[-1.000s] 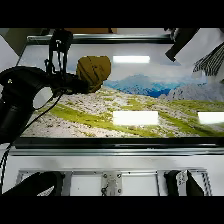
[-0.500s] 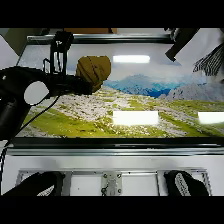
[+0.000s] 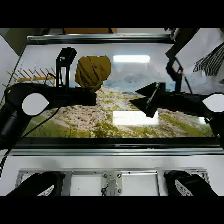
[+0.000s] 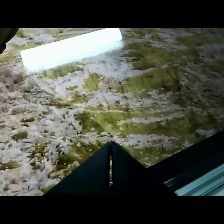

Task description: Fold the clothes and pants, and hang the long-sleeved shirts on hangers.

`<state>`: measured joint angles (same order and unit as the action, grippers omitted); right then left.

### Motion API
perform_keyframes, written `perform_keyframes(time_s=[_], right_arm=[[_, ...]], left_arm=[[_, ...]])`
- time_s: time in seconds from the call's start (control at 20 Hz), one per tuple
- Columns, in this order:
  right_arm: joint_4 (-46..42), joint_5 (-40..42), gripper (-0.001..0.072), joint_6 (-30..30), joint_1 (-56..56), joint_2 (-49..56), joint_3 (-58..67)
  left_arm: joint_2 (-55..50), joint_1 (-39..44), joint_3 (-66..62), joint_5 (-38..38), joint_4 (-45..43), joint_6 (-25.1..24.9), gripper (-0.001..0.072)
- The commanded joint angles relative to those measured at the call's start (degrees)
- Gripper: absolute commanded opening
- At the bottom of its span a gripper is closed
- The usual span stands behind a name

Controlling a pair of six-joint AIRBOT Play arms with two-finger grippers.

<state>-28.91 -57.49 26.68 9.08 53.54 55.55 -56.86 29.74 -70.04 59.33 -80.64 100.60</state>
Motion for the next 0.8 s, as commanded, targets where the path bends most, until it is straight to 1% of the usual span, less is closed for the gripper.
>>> perform_keyframes(time_s=[0.0,0.05,0.1,0.75], right_arm=[[-0.42,-1.11,0.0377,1.22,2.54,1.7,-0.72],[-0.44,-1.11,0.0134,1.22,2.54,1.66,-0.72],[-0.46,-1.09,0.0023,1.22,2.54,1.68,-0.72],[-0.46,-1.07,0.002,1.2,2.54,1.73,-0.72]], left_arm=[[3.1,-0.07,4.15,-3.82,1.31,-0.26,0.0017],[3.5,-0.07,4.15,-3.89,1.31,-0.26,0.0017],[3.78,-0.07,4.15,-3.93,1.31,-0.26,0.0017],[3.8,-0.07,4.15,-3.89,1.27,-0.26,0.0016]])
